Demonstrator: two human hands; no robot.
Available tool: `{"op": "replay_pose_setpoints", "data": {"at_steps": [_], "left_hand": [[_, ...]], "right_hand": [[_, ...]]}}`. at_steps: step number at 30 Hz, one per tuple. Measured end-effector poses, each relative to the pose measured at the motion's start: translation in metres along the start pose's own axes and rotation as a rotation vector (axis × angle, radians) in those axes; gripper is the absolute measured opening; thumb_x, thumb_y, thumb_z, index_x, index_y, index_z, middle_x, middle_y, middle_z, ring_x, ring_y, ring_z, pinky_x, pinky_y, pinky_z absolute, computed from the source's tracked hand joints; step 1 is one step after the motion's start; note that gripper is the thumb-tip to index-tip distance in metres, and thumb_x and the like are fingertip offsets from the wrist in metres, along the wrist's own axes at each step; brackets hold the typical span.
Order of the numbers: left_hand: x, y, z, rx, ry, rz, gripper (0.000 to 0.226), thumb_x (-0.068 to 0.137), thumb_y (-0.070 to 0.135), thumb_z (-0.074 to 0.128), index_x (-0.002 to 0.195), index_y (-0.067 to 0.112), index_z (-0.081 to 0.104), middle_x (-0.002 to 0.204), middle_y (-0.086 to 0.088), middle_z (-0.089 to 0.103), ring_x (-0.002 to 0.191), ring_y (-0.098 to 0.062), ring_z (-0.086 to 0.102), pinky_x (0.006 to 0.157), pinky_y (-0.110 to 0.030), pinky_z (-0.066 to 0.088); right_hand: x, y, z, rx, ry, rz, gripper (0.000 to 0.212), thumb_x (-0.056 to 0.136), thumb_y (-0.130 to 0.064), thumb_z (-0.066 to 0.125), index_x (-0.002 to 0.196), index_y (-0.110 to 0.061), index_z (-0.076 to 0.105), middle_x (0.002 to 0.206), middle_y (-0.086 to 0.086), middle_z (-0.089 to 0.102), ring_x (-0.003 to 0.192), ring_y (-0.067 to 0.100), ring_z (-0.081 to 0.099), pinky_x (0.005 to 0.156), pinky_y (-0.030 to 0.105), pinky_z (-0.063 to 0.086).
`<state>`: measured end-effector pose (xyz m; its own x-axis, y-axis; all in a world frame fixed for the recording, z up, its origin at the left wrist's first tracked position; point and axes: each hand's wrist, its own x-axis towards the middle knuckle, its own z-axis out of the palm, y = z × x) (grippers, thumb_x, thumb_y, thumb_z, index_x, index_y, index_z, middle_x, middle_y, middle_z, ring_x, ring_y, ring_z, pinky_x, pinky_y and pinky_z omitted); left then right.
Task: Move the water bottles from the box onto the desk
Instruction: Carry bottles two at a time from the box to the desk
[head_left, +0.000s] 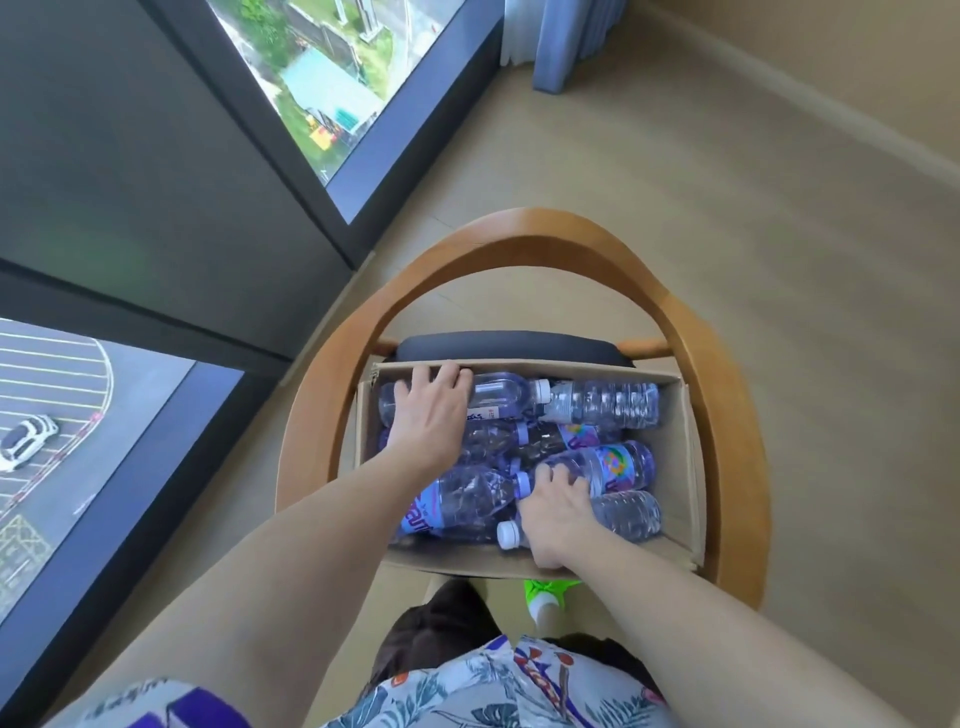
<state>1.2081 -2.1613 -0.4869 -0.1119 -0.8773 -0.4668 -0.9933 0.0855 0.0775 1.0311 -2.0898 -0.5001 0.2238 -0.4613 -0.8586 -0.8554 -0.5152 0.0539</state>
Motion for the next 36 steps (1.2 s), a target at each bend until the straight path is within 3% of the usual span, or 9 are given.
{"op": "replay_pose_setpoints", "data": {"at_steps": [4,9,15,18,23,28,32,36], "left_hand": [[0.004,0.005,-0.007,-0.089,0.011,-0.050,0.060,0.076,0.008,0.083,0.127,0.017,0.053,0.128,-0.005,0.048,0.118,-0.032,0.042,0.098,-0.054,0.046],[-0.002,0.011,-0.001,-0.148,0.024,-0.083,0.066,0.078,0.009,0.082,0.135,0.020,0.050,0.136,-0.005,0.050,0.129,-0.031,0.043,0.114,-0.061,0.035],[-0.004,0.016,0.003,-0.165,0.023,-0.105,0.080,0.075,0.017,0.084,0.145,0.017,0.046,0.144,-0.004,0.056,0.135,-0.029,0.047,0.123,-0.052,0.026],[0.003,0.013,0.000,-0.155,-0.025,-0.084,0.077,0.071,0.017,0.083,0.141,0.018,0.049,0.138,-0.004,0.059,0.130,-0.030,0.051,0.117,-0.045,0.035],[0.013,0.013,0.002,-0.060,-0.171,-0.040,0.075,0.074,0.023,0.079,0.142,0.021,0.048,0.136,-0.005,0.058,0.129,-0.031,0.051,0.111,-0.046,0.039],[0.022,0.010,-0.009,-0.015,-0.226,-0.005,0.061,0.074,0.020,0.077,0.130,0.022,0.052,0.127,-0.006,0.062,0.120,-0.031,0.056,0.096,-0.047,0.048],[0.024,0.008,-0.017,-0.043,-0.447,-0.010,0.068,0.064,0.017,0.087,0.123,0.021,0.054,0.110,-0.004,0.065,0.106,-0.028,0.061,0.089,-0.044,0.054],[0.019,0.014,-0.024,-0.095,-0.486,0.011,0.070,0.056,0.033,0.097,0.106,0.026,0.049,0.097,0.004,0.058,0.093,-0.021,0.056,0.069,-0.036,0.045]], "right_hand": [[-0.003,0.003,0.003,0.023,0.027,-0.020,0.033,0.081,-0.022,0.063,0.114,-0.017,0.061,0.123,0.015,0.036,0.113,0.037,0.036,0.094,0.052,0.040],[-0.009,0.009,0.008,0.142,0.034,-0.078,0.036,0.078,-0.019,0.063,0.113,-0.019,0.057,0.124,0.014,0.035,0.117,0.038,0.033,0.096,0.052,0.039],[-0.020,0.020,0.012,0.195,0.066,-0.135,0.045,0.079,-0.015,0.065,0.122,-0.015,0.051,0.127,0.015,0.043,0.120,0.037,0.039,0.097,0.051,0.040],[-0.022,0.021,0.011,0.211,0.058,-0.153,0.035,0.080,-0.013,0.064,0.111,-0.017,0.050,0.114,0.011,0.057,0.116,0.035,0.041,0.093,0.049,0.041],[-0.023,0.021,0.011,0.182,0.054,-0.176,0.020,0.079,-0.014,0.062,0.098,-0.019,0.055,0.101,0.007,0.056,0.110,0.034,0.039,0.085,0.046,0.039],[-0.021,0.026,0.007,0.194,0.004,-0.192,0.034,0.079,-0.017,0.062,0.113,-0.023,0.063,0.103,0.005,0.059,0.114,0.034,0.037,0.087,0.045,0.039],[-0.022,0.028,0.007,0.242,-0.008,-0.188,0.044,0.080,-0.017,0.062,0.123,-0.026,0.061,0.108,0.006,0.060,0.119,0.035,0.036,0.093,0.046,0.037],[-0.023,0.032,0.007,0.320,0.005,-0.190,0.049,0.079,-0.015,0.062,0.126,-0.028,0.059,0.109,0.007,0.062,0.120,0.035,0.037,0.089,0.044,0.036]]}}
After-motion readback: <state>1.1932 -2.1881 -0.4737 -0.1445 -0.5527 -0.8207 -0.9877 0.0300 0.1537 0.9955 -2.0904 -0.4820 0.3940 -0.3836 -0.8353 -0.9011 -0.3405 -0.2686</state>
